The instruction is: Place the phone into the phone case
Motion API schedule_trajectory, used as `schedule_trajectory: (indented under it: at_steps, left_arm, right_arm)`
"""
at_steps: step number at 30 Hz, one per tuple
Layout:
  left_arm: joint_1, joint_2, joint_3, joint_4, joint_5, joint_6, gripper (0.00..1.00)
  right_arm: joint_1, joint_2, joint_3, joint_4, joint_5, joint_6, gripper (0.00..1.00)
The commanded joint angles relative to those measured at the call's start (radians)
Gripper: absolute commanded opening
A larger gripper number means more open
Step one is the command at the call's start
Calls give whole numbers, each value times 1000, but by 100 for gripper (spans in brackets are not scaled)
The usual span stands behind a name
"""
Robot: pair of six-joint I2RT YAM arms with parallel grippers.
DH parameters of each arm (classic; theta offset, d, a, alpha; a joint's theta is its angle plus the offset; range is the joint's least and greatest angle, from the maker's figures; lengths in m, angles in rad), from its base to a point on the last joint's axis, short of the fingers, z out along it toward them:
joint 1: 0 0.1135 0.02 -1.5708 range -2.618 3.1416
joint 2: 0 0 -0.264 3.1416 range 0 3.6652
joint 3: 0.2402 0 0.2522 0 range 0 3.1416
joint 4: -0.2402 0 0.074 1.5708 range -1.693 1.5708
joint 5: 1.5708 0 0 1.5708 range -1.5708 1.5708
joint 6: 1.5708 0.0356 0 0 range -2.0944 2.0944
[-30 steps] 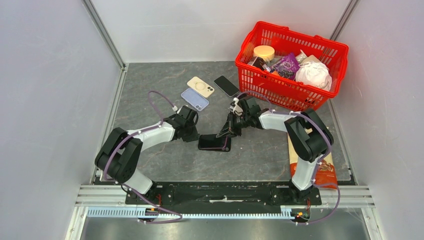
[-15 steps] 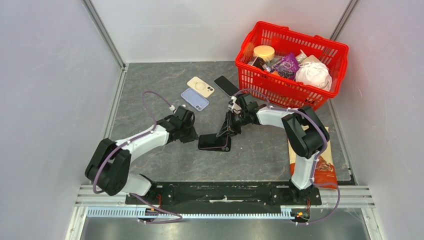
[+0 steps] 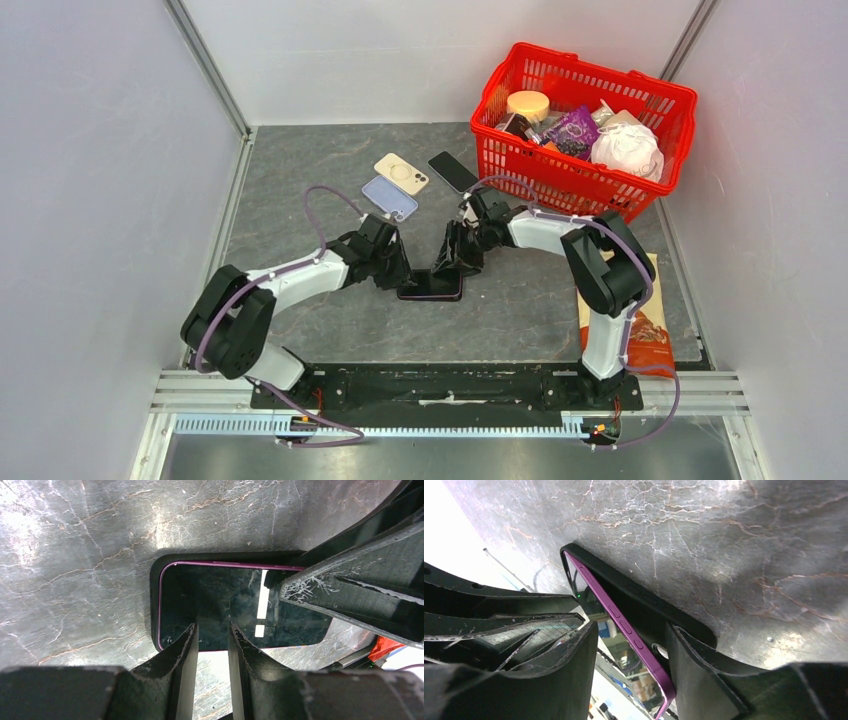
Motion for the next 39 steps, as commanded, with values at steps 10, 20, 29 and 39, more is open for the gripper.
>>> schedule_trajectory:
  at_steps: [10,20,29,39]
  left_arm:
    - [-4,82,3,53,-2,-13,32]
    - [-3,49,18,15,-24,1,32]
    - [4,-104,28,-116,-196,24,36]
    - [42,-63,-25,-21,-140,56,41]
  right_arm:
    - [-16,-133,45,-145,325,-53,71]
    - [-4,-275,-84,-176,428,-55,68]
    - [102,-354,-205,-98,463,33,53]
    - [174,-305,-183,-87,529,61,40]
